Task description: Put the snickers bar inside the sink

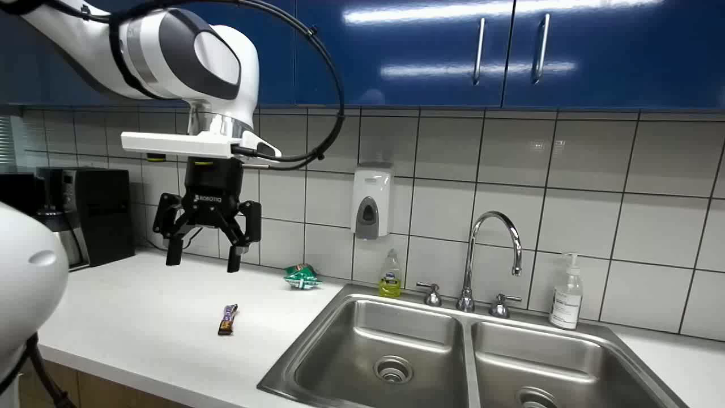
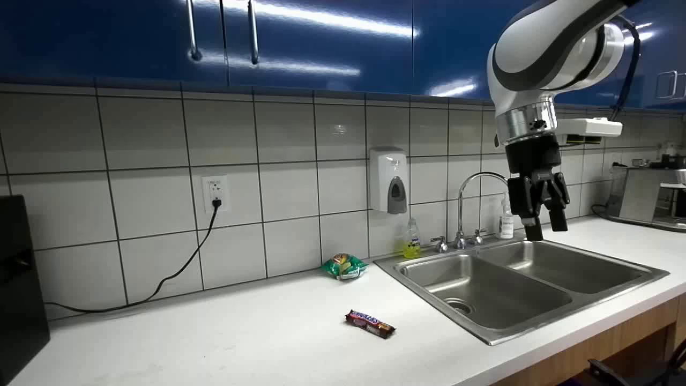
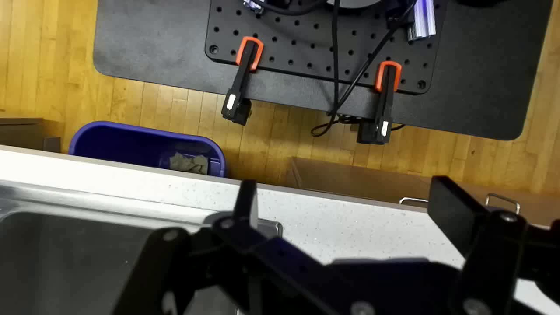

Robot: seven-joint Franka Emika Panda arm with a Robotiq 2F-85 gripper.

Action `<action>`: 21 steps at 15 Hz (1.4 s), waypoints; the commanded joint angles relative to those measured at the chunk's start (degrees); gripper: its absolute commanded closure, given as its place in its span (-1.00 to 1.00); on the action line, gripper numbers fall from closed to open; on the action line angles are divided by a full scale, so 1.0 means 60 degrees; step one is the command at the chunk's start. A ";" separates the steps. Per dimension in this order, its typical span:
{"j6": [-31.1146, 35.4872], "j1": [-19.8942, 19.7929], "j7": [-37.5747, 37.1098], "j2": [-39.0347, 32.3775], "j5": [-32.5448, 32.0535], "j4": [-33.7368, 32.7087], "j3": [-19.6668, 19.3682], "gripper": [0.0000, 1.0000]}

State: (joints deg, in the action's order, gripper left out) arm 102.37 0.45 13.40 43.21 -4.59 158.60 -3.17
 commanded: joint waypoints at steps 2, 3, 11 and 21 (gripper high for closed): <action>-0.0030 0.0070 -0.0042 -0.0011 -0.0034 -0.0023 -0.0060 -1.00; -0.0030 0.0070 -0.0042 -0.0011 -0.0034 -0.0023 -0.0060 -1.00; 0.1107 0.0589 -0.0239 -0.0442 -0.0119 0.0100 0.0624 -1.00; 0.3658 0.1470 -0.0273 -0.3289 -0.0054 -0.0351 0.1232 -1.00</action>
State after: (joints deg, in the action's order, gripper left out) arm 120.02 8.82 13.19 30.59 -4.59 158.82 3.02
